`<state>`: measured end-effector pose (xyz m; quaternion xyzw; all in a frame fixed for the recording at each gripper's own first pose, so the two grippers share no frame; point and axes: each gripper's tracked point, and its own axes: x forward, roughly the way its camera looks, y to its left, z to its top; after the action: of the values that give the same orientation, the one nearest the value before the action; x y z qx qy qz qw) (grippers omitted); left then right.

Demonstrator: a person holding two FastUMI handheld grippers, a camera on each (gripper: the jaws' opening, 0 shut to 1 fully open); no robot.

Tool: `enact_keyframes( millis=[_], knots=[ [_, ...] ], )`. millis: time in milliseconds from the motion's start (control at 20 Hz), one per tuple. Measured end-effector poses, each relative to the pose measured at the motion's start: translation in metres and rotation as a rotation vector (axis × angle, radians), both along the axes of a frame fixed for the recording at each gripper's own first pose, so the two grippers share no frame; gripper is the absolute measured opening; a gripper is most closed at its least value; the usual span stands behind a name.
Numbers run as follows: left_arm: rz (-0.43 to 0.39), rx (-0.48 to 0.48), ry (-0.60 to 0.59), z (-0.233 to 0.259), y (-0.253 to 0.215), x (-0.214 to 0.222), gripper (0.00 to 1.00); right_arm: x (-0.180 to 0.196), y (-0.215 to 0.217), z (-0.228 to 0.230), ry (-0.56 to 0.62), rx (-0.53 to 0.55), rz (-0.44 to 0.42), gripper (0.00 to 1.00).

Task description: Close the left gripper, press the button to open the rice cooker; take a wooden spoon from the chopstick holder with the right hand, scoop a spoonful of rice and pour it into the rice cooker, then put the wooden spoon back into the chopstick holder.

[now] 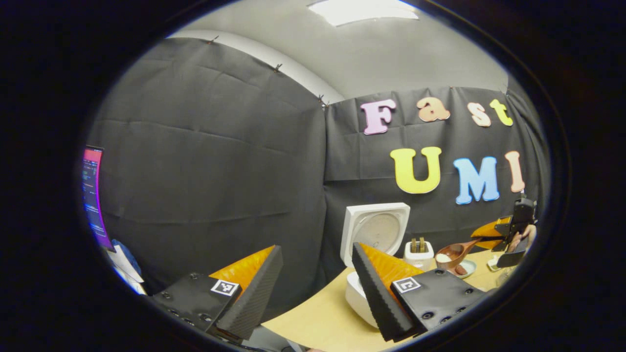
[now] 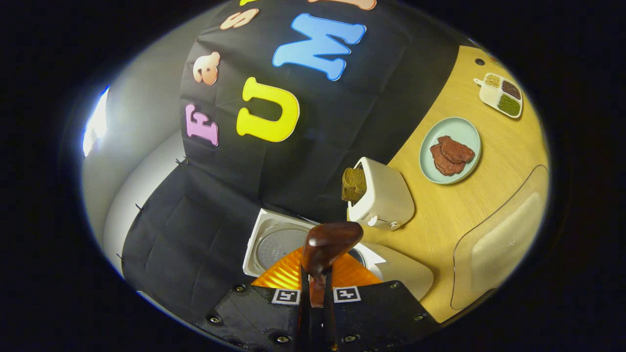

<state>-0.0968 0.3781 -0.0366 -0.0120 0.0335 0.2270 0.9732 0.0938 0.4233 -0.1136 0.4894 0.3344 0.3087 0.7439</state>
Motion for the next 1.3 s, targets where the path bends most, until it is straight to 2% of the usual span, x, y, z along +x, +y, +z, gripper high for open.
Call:
enact_keyframes(
  millis=[250, 300, 450, 500, 600, 700, 800, 1100, 1300],
  knots=[
    [0.062, -0.005, 0.033, -0.01, 0.015, -0.024, 1.0, 0.006, 0.045, -0.007, -0.07, -0.082, 0.054, 0.1],
    [0.073, -0.005, 0.037, -0.01, 0.018, -0.029, 0.95, 0.008, 0.055, -0.01, -0.081, -0.101, 0.065, 0.1],
    [0.105, -0.004, 0.05, -0.016, 0.027, -0.04, 0.95, 0.01, 0.083, -0.02, -0.119, -0.164, 0.093, 0.1],
    [0.115, -0.007, 0.054, -0.017, 0.028, -0.044, 0.99, 0.011, 0.092, -0.023, -0.134, -0.183, 0.101, 0.1],
    [0.129, -0.014, 0.06, -0.021, 0.031, -0.05, 0.95, 0.013, 0.108, -0.031, -0.17, -0.232, 0.122, 0.1],
    [0.141, -0.015, 0.07, -0.025, 0.032, -0.049, 1.0, 0.014, 0.124, -0.041, -0.214, -0.299, 0.15, 0.1],
    [0.155, -0.012, 0.076, -0.029, 0.036, -0.051, 0.99, 0.011, 0.142, -0.05, -0.263, -0.372, 0.195, 0.1],
    [0.201, -0.041, 0.087, -0.042, 0.046, -0.075, 0.94, 0.008, 0.177, -0.057, -0.534, -0.626, 0.292, 0.1],
    [0.221, -0.053, 0.089, -0.046, 0.05, -0.08, 0.99, 0.003, 0.188, -0.054, -0.723, -0.766, 0.356, 0.1]
  ],
)
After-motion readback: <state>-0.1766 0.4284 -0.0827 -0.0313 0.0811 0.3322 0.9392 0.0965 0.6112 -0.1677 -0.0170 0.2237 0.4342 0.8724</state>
